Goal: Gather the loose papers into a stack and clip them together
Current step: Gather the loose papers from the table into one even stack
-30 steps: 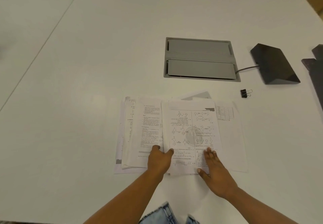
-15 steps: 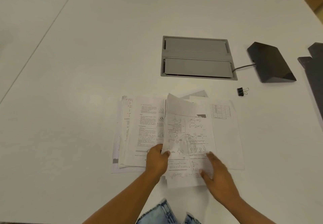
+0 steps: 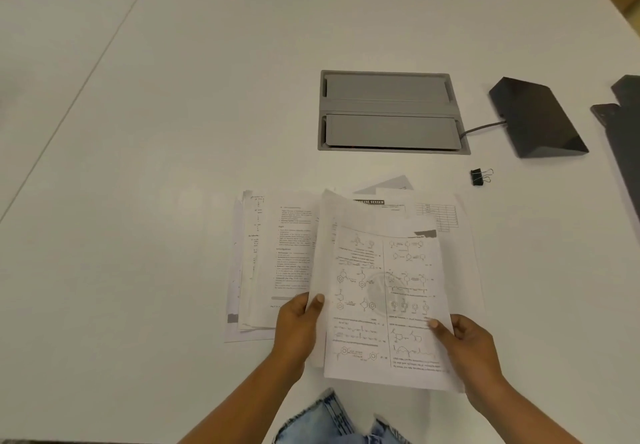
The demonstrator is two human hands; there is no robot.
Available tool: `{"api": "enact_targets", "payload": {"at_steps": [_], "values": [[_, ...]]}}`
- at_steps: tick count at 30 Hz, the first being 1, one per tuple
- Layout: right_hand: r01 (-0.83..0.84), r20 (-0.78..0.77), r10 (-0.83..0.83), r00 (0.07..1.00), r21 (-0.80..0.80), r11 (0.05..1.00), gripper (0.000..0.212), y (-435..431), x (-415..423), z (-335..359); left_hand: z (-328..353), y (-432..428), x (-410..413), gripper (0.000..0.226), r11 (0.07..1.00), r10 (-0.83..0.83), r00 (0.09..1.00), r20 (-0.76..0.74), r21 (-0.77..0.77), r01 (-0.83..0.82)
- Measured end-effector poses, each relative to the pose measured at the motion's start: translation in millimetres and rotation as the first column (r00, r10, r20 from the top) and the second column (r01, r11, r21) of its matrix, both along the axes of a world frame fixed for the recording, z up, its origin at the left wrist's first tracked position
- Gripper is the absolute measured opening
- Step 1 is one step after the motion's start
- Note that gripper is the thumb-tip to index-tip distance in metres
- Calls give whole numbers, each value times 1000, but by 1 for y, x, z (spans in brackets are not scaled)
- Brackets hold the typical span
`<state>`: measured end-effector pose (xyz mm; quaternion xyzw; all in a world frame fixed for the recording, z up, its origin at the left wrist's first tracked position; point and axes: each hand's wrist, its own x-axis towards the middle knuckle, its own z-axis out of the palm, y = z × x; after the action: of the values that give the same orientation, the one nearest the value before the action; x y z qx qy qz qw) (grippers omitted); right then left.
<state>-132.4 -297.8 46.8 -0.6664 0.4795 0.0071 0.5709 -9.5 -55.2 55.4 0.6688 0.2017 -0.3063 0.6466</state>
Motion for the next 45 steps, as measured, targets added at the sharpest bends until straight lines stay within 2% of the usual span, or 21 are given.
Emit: {"api": "enact_targets", "payload": {"at_steps": [6, 11, 14, 25, 31, 39, 45], "values": [[103, -11, -102, 995, 76, 992, 5, -6, -17, -1, -5, 10, 3, 15, 998, 45, 998, -43, 44, -43], [58, -3, -58, 998, 136, 989, 21, -11, -18, 1, -5, 14, -2, 16, 997, -56, 991, -118, -65, 48], [64, 6, -66, 998, 200, 978, 25, -14, -15, 2, -4, 15, -8, 27, 984, -104, 986, -132, -155, 83], [79, 71, -100, 992, 251, 965, 26, -28, -17, 16, 2, 17, -11, 15, 996, 20, 993, -120, -79, -30], [13, 101, -46, 994, 305, 952, 32, -20, -13, 20, 6, 11, -13, 20, 981, -26, 988, -152, -194, -4], [-14, 165, -40, 986, 317, 948, 31, -17, -10, 25, 13, 7, -5, 25, 978, -46, 998, -37, -203, 38], [15, 175, -83, 981, 360, 933, 42, -27, -11, 28, 21, 6, 5, 22, 973, -61, 998, 27, -222, 66]]}}
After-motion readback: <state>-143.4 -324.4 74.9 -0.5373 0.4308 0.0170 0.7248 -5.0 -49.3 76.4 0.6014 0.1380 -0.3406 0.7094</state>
